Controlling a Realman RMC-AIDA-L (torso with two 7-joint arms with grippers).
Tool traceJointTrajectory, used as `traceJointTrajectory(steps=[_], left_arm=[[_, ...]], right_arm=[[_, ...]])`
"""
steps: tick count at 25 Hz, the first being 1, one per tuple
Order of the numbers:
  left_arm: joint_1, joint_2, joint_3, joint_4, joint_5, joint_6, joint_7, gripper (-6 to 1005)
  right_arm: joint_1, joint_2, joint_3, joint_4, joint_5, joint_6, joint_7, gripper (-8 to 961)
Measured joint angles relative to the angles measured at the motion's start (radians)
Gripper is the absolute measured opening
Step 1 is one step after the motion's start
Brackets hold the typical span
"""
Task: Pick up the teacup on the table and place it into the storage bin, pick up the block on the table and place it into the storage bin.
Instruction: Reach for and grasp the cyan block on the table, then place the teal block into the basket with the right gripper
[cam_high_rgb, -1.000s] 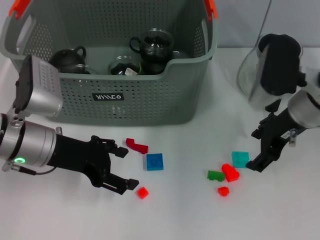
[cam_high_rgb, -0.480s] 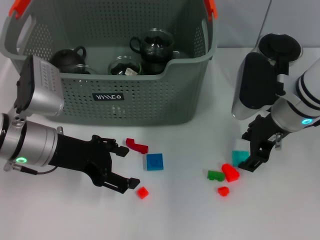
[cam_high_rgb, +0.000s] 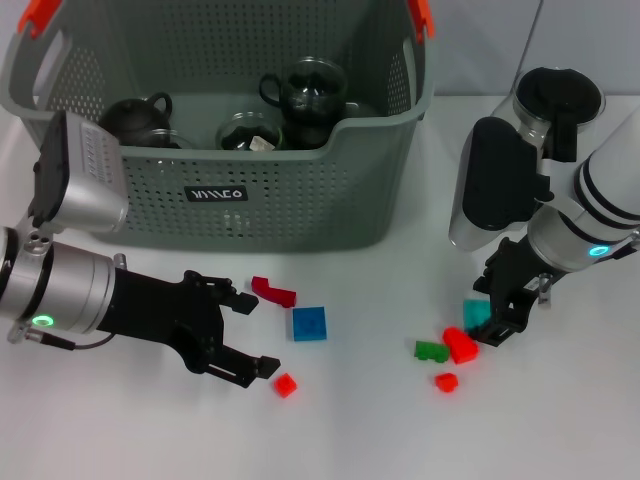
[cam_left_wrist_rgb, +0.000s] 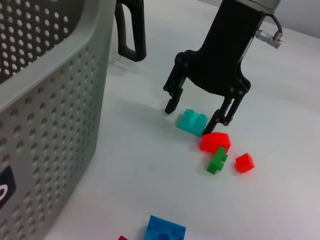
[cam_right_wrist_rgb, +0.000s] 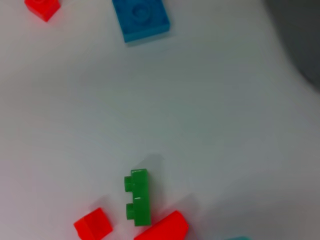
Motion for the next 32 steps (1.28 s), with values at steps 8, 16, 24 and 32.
traceJointTrajectory(steps=[8,16,24,32], left_arm=[[0.003,0.0,0.0,0.0,0.0,0.0,0.0,873],[0.006,0.001,-0.001,0.0,0.0,0.0,0.0,872],[0.008,0.002,-0.002,0.0,0.0,0.0,0.0,871],[0.007,0.0,-0.002,0.0,0.0,-0.003,0.006,870]], right_arm=[[-0.004,-0.001,-0.02,-0.009,0.006,-0.009,0.012,671],[-0.09,-0.009,0.047,-0.296,0.034,-0.199,0.036,447],[-0.074,-0.01,0.239,-0.748,0.35,-0.615,0.184,422],[0.114,-0.014,0.298,-0.629,0.417,-0.298,0.244,421]])
